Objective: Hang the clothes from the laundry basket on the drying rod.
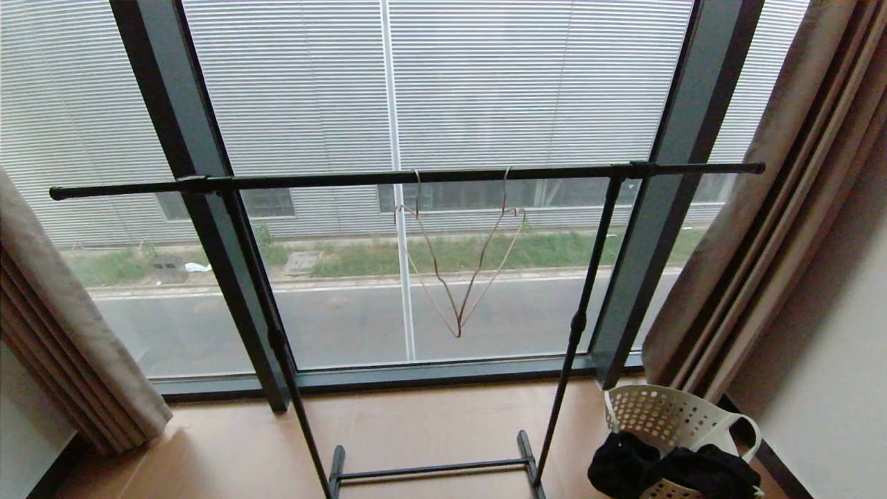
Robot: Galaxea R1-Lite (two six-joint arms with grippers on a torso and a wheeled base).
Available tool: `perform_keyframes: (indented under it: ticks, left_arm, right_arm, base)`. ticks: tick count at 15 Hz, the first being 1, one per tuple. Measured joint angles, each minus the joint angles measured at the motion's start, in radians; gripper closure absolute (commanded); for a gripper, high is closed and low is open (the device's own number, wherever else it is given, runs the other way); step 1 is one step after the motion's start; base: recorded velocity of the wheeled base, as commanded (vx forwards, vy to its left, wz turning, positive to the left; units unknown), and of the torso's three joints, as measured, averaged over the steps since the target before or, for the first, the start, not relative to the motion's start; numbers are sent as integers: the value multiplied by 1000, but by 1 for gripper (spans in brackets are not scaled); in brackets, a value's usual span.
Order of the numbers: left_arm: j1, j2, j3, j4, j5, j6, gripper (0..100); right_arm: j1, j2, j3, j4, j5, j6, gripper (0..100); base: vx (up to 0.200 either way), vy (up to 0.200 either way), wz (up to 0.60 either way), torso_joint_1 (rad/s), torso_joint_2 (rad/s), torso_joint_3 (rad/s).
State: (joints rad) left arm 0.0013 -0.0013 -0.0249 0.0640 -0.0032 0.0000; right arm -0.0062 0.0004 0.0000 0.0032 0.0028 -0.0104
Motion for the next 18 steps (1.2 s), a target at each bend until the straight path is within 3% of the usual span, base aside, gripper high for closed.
perform_keyframes:
  ticks: [14,18]
  left_arm:
    - [0,0,0,0,-2,1,0]
    - [0,0,-1,0,-3,2,0]
  right_arm:
    - [0,0,0,1,2,-21,0]
    - [0,0,0,1,2,-21,0]
  base:
    - [0,0,0,0,0,0]
    - [0,0,0,-134,315,175]
